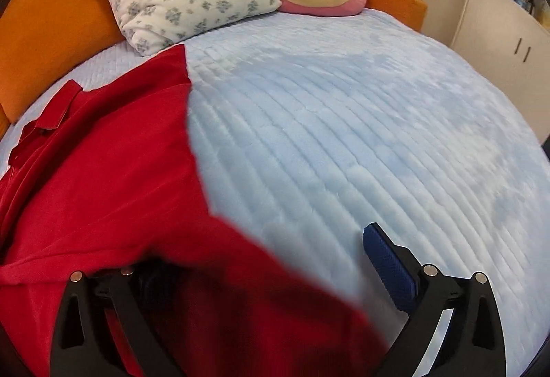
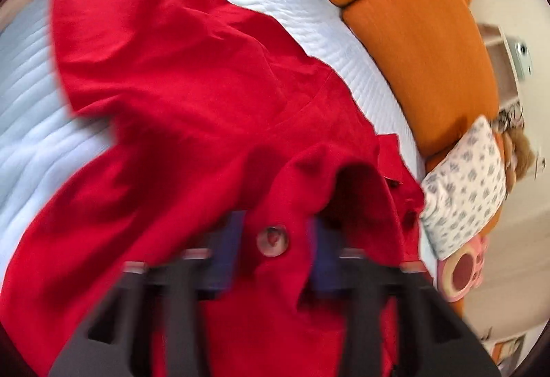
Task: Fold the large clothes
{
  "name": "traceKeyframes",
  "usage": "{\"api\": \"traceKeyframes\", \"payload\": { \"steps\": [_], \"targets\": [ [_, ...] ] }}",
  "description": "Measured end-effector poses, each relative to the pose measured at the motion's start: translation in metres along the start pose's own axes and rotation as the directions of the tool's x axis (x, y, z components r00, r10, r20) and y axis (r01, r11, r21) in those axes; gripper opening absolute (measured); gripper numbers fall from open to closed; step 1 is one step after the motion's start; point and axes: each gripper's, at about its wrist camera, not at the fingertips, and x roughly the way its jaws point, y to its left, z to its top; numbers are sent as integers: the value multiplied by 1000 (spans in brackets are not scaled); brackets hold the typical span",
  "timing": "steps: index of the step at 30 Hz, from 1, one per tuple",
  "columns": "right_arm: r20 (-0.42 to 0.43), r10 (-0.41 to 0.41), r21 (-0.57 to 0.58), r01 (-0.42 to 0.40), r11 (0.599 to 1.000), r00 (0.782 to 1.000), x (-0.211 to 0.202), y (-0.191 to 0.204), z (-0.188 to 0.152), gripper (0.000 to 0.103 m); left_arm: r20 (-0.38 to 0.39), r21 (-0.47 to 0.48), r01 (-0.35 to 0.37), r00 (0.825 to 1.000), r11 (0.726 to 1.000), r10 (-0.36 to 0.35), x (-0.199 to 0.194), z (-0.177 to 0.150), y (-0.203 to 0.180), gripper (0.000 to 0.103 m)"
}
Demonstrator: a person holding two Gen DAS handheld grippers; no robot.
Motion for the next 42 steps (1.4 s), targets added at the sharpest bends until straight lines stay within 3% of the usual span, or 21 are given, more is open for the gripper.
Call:
{"api": "traceKeyframes", "payload": {
  "steps": [1, 3, 5, 7, 9, 11, 14, 16, 19, 23, 26, 28, 29, 31, 32, 33, 35, 36, 38, 42],
  "targets": [
    [5, 19, -3, -19, 1000, 1000, -8, -1, -2, 92, -5, 7, 9, 1000, 1000, -9, -8, -2, 4, 100],
    [14, 147, 27, -147, 989, 989, -37, -8, -7, 93, 6, 33, 6, 1000, 999, -6, -30, -7, 15, 100],
    [79, 235, 49, -239, 970, 969, -70, -17, -7, 93, 15, 45, -2, 1000, 999, 1, -55, -16, 31, 100],
    [205, 188, 74, -207, 976, 961, -113, -34, -12, 93, 38, 57, -43, 998, 997, 41, -78, -25, 49, 100],
    [297, 147, 128, -192, 973, 943, -144, -58, -20, 93, 84, 60, -129, 989, 990, 123, -104, -38, 77, 100],
    [363, 178, 216, -268, 939, 915, -168, -104, -34, 93, 89, 24, -211, 974, 977, 208, -126, -54, 117, 100],
    [397, 165, 346, -314, 884, 903, -186, -168, -64, 93, 37, -103, -269, 961, 958, 274, -143, -80, 180, 100],
    [398, 124, 419, -300, 857, 909, -187, -203, -85, 93, 25, -152, -308, 949, 939, 316, -152, -102, 210, 100],
    [366, 79, 475, -260, 841, 927, -179, -233, -117, 93, 34, -142, -425, 901, 894, 433, -164, -130, 236, 100],
    [314, 55, 536, -225, 814, 948, -150, -255, -154, 93, -7, -143, -472, 880, 870, 476, -162, -149, 256, 100],
    [280, 2, 592, -175, 786, 960, -117, -260, -194, 92, 3, -161, -362, 930, 918, 367, -153, -153, 269, 100],
    [230, -69, 626, -93, 774, 971, -86, -260, -226, 89, 20, -177, -294, 953, 939, 302, -148, -151, 273, 100],
    [218, -75, 632, -83, 771, 973, -72, -260, -236, 84, 27, -179, -285, 955, 942, 294, -145, -150, 275, 100],
    [160, -52, 662, -68, 747, 986, -30, -262, -265, 49, 36, -173, -252, 964, 952, 262, -138, -146, 277, 98],
    [130, -30, 680, -67, 730, 991, -11, -264, -278, 40, 46, -164, -231, 969, 959, 241, -136, -143, 279, 83],
    [104, -11, 700, -65, 711, 995, 7, -266, -289, 32, 43, -158, -233, 969, 960, 242, -135, -140, 281, 57],
    [91, 20, 739, -81, 668, 996, 36, -271, -309, 19, 42, -197, -239, 967, 951, 252, -139, -137, 289, 40],
    [79, 30, 755, -79, 651, 996, 47, -272, -316, 18, 47, -241, -188, 978, 952, 205, -144, -133, 299, 33],
    [82, 50, 784, -95, 613, 995, 64, -273, -327, 18, 58, -295, -127, 987, 947, 150, -155, -123, 320, 19],
    [70, 51, 805, -86, 587, 996, 79, -270, -335, 18, 73, -363, -131, 983, 923, 168, -164, -99, 360, 19]
  ]
}}
